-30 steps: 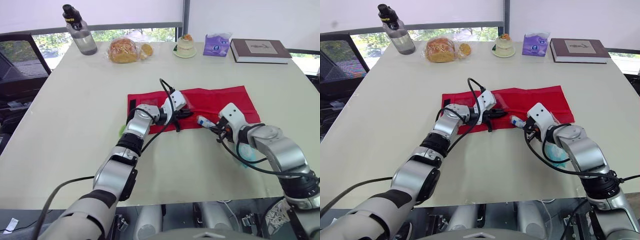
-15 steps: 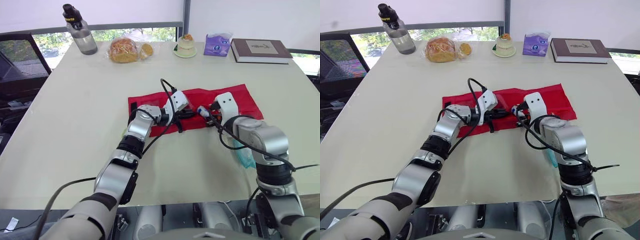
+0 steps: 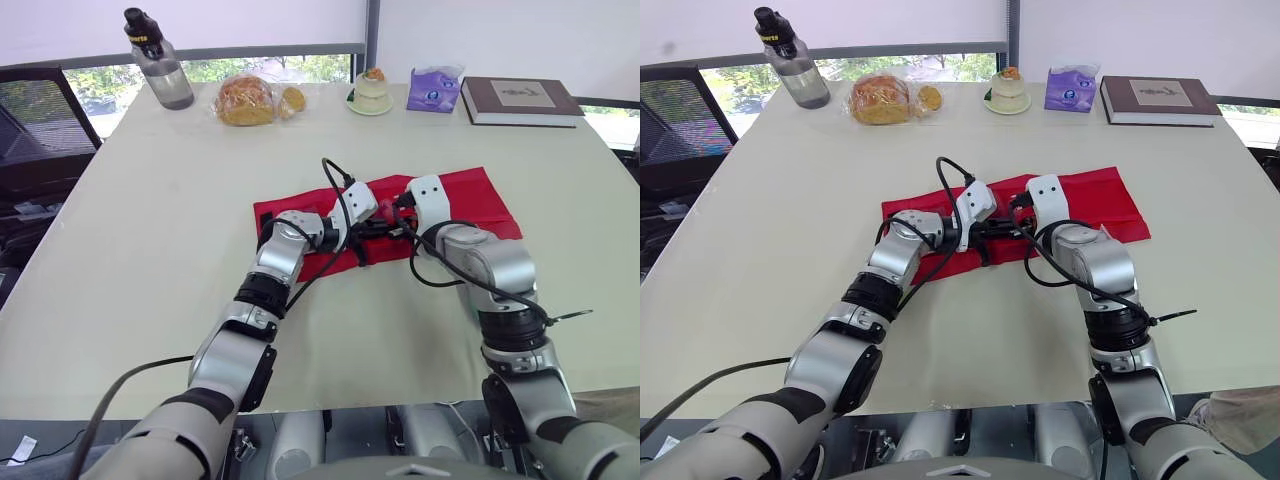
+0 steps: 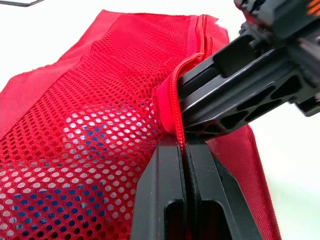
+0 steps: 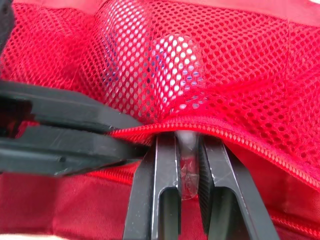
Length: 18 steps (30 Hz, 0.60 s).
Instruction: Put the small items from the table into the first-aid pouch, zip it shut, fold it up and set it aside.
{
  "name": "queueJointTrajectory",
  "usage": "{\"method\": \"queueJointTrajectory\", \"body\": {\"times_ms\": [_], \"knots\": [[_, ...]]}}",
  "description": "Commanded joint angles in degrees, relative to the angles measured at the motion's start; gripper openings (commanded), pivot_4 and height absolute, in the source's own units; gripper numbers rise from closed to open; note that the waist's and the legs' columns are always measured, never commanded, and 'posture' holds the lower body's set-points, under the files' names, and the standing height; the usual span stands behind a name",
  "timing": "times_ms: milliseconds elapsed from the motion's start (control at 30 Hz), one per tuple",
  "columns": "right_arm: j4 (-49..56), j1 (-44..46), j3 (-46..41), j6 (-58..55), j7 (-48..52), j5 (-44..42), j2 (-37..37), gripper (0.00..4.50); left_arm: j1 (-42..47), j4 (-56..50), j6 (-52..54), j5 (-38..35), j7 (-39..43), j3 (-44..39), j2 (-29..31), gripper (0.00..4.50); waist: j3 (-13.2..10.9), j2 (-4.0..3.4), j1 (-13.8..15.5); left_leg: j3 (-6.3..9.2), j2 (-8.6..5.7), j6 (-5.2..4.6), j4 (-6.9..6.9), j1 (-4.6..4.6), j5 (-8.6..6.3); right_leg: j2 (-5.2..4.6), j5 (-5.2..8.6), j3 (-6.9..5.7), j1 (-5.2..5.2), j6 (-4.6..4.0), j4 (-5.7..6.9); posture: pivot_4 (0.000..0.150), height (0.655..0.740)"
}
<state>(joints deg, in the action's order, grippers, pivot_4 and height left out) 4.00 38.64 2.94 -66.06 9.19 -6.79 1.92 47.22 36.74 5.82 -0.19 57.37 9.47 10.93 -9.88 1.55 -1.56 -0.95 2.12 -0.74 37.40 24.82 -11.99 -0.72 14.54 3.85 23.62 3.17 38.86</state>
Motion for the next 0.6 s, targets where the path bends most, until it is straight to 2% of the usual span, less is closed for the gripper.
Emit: {"method": "queueJointTrajectory", "body": {"times_ms": [33,167,233,267,333,433,600], "knots": [[-0.09,2.88,-1.28,6.04,-1.66,-0.63,-2.78,0.03,-0.15,-2.76,-0.53,-1.17,1.84,2.22,-1.94,0.0,0.0,0.0,-0.42,0.01,0.0,0.0,-0.01,-0.01,0.0,0.0,0.0,0.0,0.0,0.0,0.0,0.15,0.74],[-0.79,1.63,-0.24,10.26,-0.86,-0.02,-2.12,0.03,0.07,-2.3,-0.71,-1.14,1.74,2.07,-1.99,0.0,0.0,0.0,-0.72,0.0,0.0,0.0,-0.03,0.01,0.0,-0.02,0.0,-0.01,0.01,0.0,-0.01,0.15,0.74],[1.29,-0.17,0.63,10.63,0.84,-0.25,-0.26,0.91,0.47,-1.62,-0.96,-1.1,1.67,1.77,-1.76,0.0,0.0,0.0,-0.7,0.01,-0.01,0.0,-0.05,0.0,0.0,-0.02,0.0,-0.01,0.01,0.0,-0.01,0.15,0.74],[2.76,-1.22,0.79,10.3,1.63,-0.55,0.66,1.22,0.77,-1.14,-1.13,-1.1,1.65,1.54,-1.53,0.0,0.0,0.0,-0.58,0.02,-0.01,0.0,-0.05,0.01,0.0,-0.02,0.0,-0.02,0.0,0.0,-0.02,0.15,0.74],[5.84,-3.33,1.21,9.6,3.49,-1.22,2.77,2.34,1.42,0.08,-1.44,-1.14,1.6,0.93,-1.06,0.0,0.0,0.0,-0.73,0.01,-0.02,0.0,-0.06,0.03,0.0,-0.04,0.0,-0.03,0.01,0.0,-0.04,0.15,0.74],[11.93,-6.62,1.97,8.15,7.57,-3.22,6.71,3.67,2.46,2.25,-2.02,-0.91,1.38,0.33,-0.61,0.0,0.0,0.0,-0.75,0.02,-0.02,0.0,-0.07,0.02,0.0,-0.04,0.01,-0.03,0.01,0.01,-0.03,0.15,0.74],[18.32,-11.4,1.76,7.3,13.07,-6.11,13.45,3.67,3.56,4.26,-2.11,-1.41,2.11,-0.1,-0.66,0.0,0.0,0.0,-0.81,0.03,-0.01,0.0,-0.08,0.0,0.0,-0.01,0.01,-0.03,0.01,0.01,-0.02,0.15,0.74]]}}
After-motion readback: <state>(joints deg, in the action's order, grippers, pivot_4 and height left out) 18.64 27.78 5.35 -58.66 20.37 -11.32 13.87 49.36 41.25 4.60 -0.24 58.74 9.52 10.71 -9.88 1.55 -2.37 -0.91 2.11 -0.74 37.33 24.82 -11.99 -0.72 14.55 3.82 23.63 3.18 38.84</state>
